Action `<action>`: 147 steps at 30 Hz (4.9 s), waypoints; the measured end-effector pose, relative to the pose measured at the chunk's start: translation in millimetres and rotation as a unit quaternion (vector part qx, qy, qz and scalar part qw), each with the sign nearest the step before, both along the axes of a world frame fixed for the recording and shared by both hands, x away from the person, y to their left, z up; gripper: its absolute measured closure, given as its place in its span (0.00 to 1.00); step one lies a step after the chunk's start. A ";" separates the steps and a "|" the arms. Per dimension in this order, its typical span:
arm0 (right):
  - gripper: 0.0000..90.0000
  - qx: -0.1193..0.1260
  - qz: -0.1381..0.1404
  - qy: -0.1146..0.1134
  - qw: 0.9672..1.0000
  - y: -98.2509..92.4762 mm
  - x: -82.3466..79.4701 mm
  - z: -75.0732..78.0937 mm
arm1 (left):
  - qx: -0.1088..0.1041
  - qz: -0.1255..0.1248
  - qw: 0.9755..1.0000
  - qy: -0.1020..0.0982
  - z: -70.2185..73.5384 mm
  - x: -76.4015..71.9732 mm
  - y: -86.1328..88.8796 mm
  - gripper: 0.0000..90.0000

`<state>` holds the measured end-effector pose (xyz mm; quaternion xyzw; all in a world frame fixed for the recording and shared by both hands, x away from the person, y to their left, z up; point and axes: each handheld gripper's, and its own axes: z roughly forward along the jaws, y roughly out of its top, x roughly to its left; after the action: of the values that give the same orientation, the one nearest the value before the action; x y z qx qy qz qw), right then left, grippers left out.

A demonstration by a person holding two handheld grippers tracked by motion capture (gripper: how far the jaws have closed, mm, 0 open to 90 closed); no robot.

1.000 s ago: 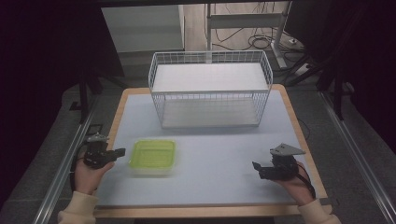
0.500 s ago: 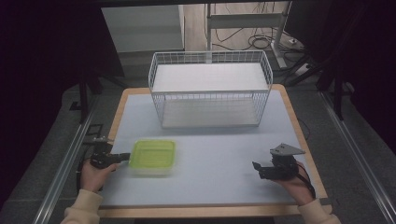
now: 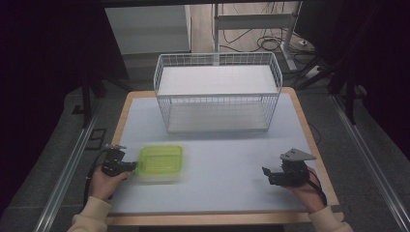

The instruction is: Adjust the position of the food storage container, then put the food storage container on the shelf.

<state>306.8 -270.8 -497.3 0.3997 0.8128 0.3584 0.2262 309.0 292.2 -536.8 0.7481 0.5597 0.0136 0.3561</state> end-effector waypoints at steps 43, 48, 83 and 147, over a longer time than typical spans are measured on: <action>0.15 0.003 0.000 0.000 1.000 -0.1 -0.8 1.0 | -0.002 -0.084 0.996 -0.011 5.7 29.1 -119.7 1.00; 0.15 0.004 0.000 0.000 1.000 -0.1 -1.1 1.3 | -0.007 -0.096 0.995 -0.006 3.6 27.0 -130.2 1.00; 0.14 0.070 0.037 -0.014 0.997 3.9 -6.5 5.9 | -0.022 -0.067 0.993 -0.097 39.8 -7.8 -89.6 0.98; 0.76 0.242 0.052 0.263 0.932 77.7 63.2 -15.9 | -0.141 -0.072 0.987 0.019 16.2 25.6 -141.6 0.75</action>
<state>370.0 -193.1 -513.2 0.4799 0.7515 0.4370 -0.1183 334.6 150.6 -520.6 0.7287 0.5076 -0.1055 0.4474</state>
